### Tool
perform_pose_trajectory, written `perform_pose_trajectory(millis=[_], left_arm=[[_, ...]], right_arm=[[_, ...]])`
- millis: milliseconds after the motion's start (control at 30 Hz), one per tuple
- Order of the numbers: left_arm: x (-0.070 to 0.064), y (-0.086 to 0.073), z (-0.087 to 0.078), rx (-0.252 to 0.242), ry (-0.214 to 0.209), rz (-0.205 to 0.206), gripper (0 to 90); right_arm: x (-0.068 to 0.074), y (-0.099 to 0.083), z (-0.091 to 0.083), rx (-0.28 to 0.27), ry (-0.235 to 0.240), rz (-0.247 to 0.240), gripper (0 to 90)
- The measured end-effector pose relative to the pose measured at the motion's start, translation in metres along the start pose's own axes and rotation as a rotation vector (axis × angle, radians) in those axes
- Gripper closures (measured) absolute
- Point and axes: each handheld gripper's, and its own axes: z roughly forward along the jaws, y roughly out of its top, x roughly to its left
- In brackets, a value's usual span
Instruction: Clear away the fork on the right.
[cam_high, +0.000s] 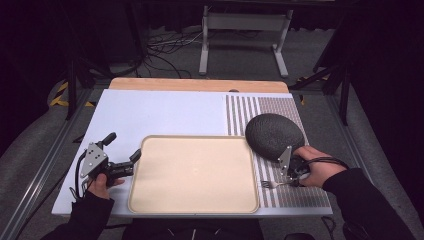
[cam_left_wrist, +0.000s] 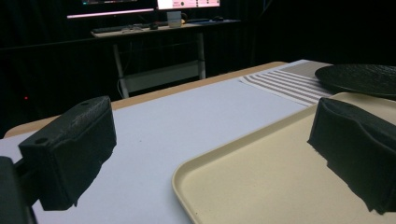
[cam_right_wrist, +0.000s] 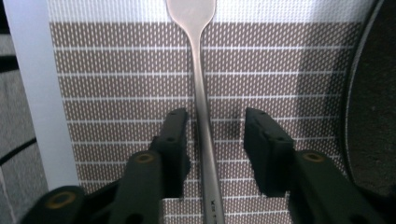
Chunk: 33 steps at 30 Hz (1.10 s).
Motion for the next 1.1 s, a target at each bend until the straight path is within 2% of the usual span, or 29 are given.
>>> perform_pose_trajectory(millis=[333,567,833,967,1100], left_arm=[[0.0,0.0,0.0,0.0,0.0,0.0,1.3],[0.0,0.0,0.0,0.001,0.001,0.0,1.3],[0.0,0.0,0.0,0.0,0.0,-0.001,1.3],[0.0,0.0,0.0,0.0,0.001,-0.001,1.3],[0.0,0.0,0.0,0.001,0.002,-0.001,1.3]], right_arm=[[0.0,0.003,0.005,0.035,0.027,-0.04,81.8],[0.001,0.003,0.006,0.04,0.035,-0.051,83.7],[0.001,0.002,0.005,0.032,0.041,-0.03,84.0],[0.0,0.001,0.0,0.033,0.039,-0.027,84.0],[-0.001,0.0,-0.008,0.011,0.023,-0.008,84.0]])
